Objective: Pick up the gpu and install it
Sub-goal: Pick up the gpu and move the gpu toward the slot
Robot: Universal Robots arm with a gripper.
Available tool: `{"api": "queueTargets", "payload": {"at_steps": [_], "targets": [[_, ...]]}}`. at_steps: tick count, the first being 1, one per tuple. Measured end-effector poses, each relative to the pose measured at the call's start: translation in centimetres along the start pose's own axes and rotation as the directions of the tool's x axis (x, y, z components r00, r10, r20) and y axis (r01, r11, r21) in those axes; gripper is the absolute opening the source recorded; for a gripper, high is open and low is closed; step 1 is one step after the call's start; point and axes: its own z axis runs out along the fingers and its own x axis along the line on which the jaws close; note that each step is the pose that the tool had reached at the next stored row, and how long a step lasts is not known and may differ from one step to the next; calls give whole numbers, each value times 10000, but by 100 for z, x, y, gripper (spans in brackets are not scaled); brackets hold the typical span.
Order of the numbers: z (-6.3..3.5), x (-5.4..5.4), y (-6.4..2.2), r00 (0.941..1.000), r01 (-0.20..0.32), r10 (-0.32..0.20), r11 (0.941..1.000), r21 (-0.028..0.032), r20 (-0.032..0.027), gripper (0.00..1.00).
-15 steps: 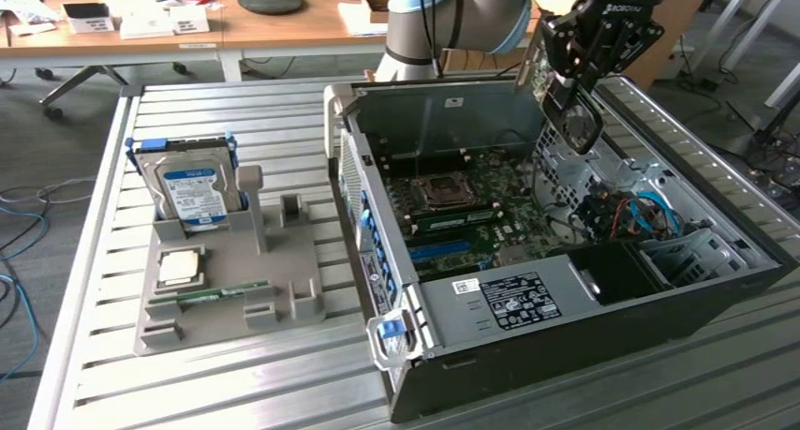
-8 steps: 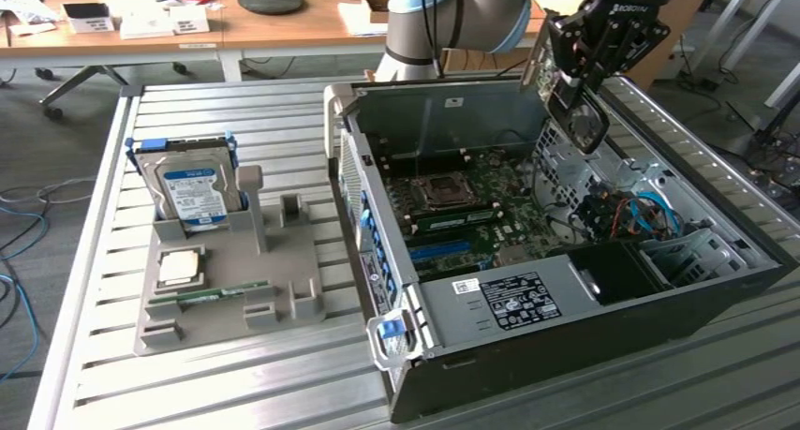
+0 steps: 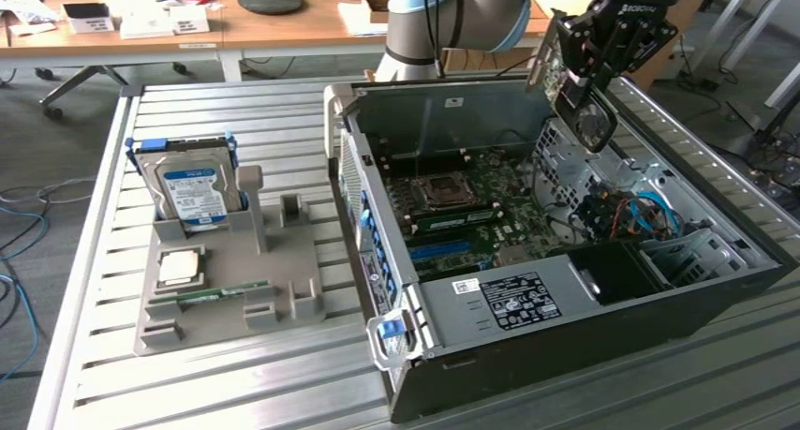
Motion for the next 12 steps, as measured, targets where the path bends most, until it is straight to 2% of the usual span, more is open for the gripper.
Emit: {"api": "queueTargets", "payload": {"at_steps": [5, 12], "targets": [[0, -3, 0, 10000, -1, 1, 10000, -1, 0, 27], [2, -61, 3, 10000, 0, 0, 10000, 0, 0, 27]]}}
